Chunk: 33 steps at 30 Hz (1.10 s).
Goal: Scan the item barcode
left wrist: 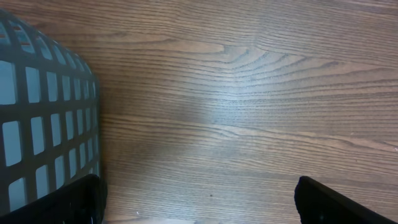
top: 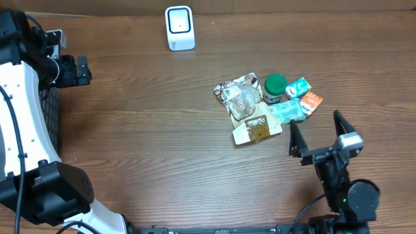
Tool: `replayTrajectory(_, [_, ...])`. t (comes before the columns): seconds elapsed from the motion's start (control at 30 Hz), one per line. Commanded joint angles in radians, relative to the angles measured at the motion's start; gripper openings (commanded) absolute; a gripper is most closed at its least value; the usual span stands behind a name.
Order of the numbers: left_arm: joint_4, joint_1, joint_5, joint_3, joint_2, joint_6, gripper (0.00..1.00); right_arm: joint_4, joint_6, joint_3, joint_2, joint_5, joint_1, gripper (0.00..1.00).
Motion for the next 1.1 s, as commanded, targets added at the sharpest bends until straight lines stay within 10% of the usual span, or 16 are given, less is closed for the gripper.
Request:
replayTrajectory(0.0, [0.001,-0.001,0.001,0.002,-0.002,0.012,1.00,0.047,-0.002,-0.103,-0.085,-0.013,-0.004,1.00])
replayTrajectory(1.07, [0.001,-0.001,0.001,0.002,-0.002,0.012,1.00,-0.169,0.071,-0.185,-0.204,-0.019,-0.004,1.00])
